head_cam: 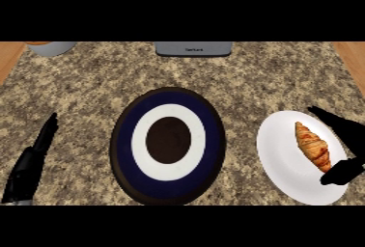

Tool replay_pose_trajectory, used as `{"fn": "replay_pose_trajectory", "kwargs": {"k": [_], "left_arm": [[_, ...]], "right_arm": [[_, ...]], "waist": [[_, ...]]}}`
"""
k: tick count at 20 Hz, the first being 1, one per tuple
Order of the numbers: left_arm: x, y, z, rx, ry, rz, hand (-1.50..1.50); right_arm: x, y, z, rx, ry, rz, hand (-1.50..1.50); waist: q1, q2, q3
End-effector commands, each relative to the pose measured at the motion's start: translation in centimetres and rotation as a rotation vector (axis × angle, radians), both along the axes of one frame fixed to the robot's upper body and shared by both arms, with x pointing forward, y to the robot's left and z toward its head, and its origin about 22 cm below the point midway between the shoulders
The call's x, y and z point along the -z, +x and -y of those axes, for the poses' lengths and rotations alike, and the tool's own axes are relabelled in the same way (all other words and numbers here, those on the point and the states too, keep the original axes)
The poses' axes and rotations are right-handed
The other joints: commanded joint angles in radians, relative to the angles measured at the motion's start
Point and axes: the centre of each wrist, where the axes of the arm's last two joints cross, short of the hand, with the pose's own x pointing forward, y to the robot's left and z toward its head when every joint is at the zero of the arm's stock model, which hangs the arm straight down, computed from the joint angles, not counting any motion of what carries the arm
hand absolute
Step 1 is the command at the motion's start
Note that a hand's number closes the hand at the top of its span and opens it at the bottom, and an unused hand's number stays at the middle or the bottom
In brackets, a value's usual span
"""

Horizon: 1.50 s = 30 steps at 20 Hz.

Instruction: Pick the croissant from the plate and place it in the plate

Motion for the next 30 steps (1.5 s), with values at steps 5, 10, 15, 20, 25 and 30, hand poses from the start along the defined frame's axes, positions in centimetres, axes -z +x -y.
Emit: {"fn": "replay_pose_trajectory", "kwargs": {"k": [5, 10, 15, 20, 25, 30], "left_arm": [[0.1, -0.6, 0.0, 0.007, -0.001, -0.007, 0.00], [-0.8, -1.1, -0.3, -0.001, 0.004, -0.003, 0.00], [-0.6, 1.3, -0.5, 0.002, 0.009, -0.005, 0.00], [0.2, 0.8, -0.9, -0.006, -0.002, -0.012, 0.00], [-0.7, 0.0, -0.1, -0.007, 0.004, 0.013, 0.00], [0.5, 0.5, -0.7, -0.018, 0.013, 0.000, 0.00]], "right_arm": [[4.1, 1.2, 1.7, -0.002, -0.005, -0.067, -1.50], [3.3, 0.5, 2.3, 0.016, -0.017, -0.045, -1.50], [6.1, 1.3, 2.7, -0.012, -0.029, -0.075, -1.50], [6.8, 2.7, 2.1, -0.039, 0.047, -0.010, 1.50], [7.3, 2.0, 2.5, -0.055, 0.018, 0.005, 1.50], [10.1, -0.1, 1.1, 0.008, 0.098, 0.061, 1.50]], "waist": [[0.001, 0.000, 0.000], [-0.003, -0.001, 0.000], [-0.003, 0.000, 0.000], [0.000, 0.000, 0.000], [-0.001, 0.000, 0.000], [-0.007, 0.000, 0.000]]}}
